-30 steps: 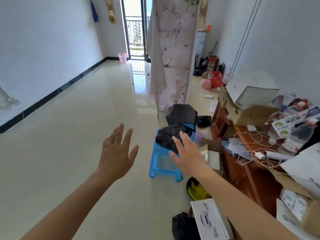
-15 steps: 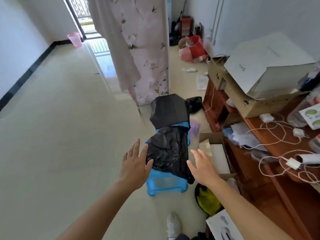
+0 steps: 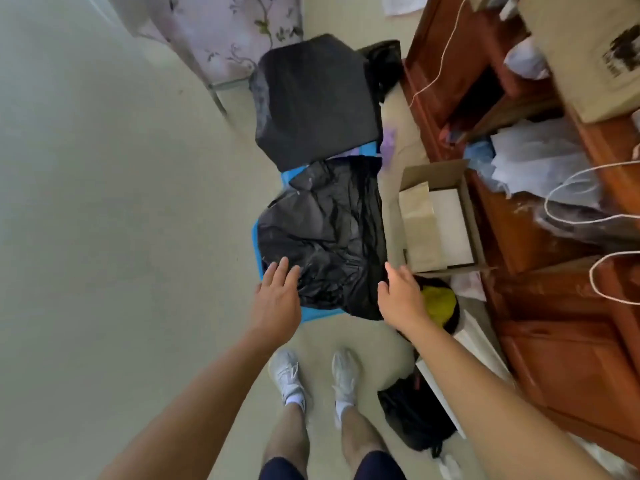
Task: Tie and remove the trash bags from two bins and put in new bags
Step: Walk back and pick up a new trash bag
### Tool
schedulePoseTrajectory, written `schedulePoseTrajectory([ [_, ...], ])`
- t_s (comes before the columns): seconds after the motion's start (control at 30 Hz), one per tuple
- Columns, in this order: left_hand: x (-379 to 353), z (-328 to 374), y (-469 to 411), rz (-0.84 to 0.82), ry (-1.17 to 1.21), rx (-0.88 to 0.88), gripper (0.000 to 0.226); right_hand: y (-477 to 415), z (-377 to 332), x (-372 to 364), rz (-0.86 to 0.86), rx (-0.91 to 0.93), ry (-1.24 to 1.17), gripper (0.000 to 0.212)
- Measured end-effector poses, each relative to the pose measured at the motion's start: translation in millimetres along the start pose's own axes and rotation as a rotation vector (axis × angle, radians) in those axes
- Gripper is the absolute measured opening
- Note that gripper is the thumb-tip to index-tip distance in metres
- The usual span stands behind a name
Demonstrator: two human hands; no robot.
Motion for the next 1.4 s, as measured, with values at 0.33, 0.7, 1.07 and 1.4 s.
schedulePoseTrajectory([
  [0.33,-98.9,-68.4,-39.0,-0.087,-0.056,0.101,0.026,-38.2,23.2,-102.1,-0.046,-0.213,-0.262,0.062],
  [0.7,183.4,-143.4,84.0,0.492,0.177,0.274,0.02,47.3,-212.9,21.6,-0.047,0.205,-0.434,0.029],
  [1.07,287.8,-302.3,238.0,0.803,0.28,0.395,0.016,139.6,-498.7,17.8,-0.162,0.81,0.021,0.046],
  [1.4,384.8,-571.6,230.1,0.724,0.365,0.351,0.028,176.0,-750.5,-87.3,0.171,1.439,0.706,0.041],
])
Point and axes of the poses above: each hand's wrist, its own y-axis away from the middle knuckle, its own x-axis out of the back of the hand, z = x × y, the point moved 2 cm from there along -y, towards the middle knuckle, and after that the axes turned 4 degrees about -z, right-handed, at the moved point
